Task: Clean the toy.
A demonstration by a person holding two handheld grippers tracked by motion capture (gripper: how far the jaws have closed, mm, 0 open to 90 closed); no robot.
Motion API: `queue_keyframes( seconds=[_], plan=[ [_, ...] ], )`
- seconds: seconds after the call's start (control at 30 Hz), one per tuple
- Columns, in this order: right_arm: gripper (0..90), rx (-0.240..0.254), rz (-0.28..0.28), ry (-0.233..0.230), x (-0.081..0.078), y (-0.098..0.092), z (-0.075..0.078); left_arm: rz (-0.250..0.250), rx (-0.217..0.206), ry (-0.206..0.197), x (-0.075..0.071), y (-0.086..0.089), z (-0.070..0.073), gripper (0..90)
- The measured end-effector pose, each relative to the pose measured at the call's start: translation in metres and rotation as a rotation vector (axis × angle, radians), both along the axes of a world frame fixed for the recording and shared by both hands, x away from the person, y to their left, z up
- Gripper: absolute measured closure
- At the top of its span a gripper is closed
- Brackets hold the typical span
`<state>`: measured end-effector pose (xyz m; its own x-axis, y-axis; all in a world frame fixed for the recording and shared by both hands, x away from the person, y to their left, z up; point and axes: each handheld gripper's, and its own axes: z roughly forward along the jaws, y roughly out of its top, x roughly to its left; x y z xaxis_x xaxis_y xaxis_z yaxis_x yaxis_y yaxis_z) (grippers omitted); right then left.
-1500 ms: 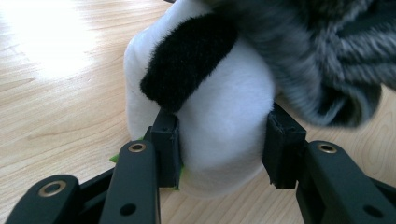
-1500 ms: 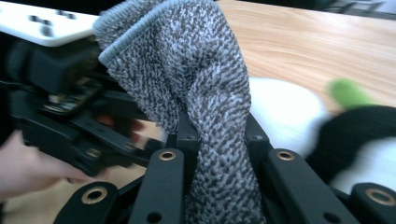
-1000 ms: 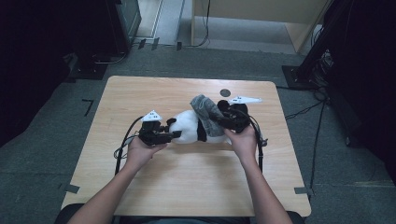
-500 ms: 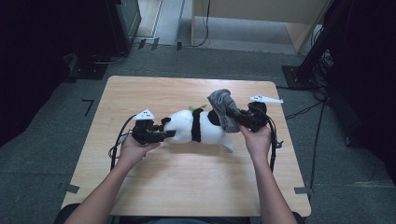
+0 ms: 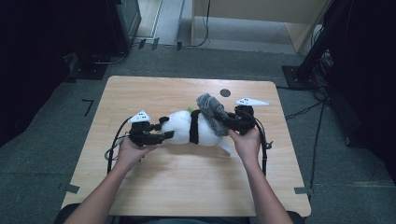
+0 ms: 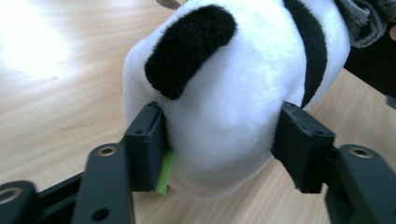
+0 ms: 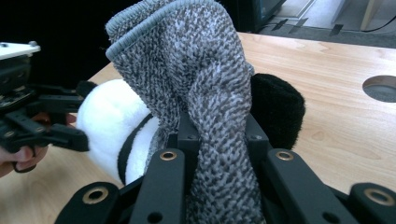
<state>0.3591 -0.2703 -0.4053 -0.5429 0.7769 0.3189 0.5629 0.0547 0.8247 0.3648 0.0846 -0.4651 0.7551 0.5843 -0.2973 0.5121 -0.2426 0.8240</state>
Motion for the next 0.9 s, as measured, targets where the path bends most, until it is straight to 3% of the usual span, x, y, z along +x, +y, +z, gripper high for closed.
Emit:
queue_keyframes(
  seconds=[0.2, 0.5, 0.67, 0.9],
  plan=[
    [76.7, 0.025, -0.007, -0.002, 0.012, -0.004, -0.004, -0.013, 0.0, -0.035, 0.002, 0.005, -0.002, 30.5],
    [75.9, 0.036, -0.01, 0.014, 0.031, -0.006, -0.006, -0.031, 0.004, -0.052, 0.003, 0.009, -0.006, 30.6],
    [75.6, 0.026, -0.01, -0.012, 0.035, -0.006, -0.009, -0.022, 0.027, -0.083, 0.009, 0.004, -0.013, 30.4],
    [74.9, -0.03, -0.013, -0.006, 0.039, -0.003, -0.008, -0.017, 0.016, -0.094, 0.018, -0.001, -0.019, 26.9]
  ],
)
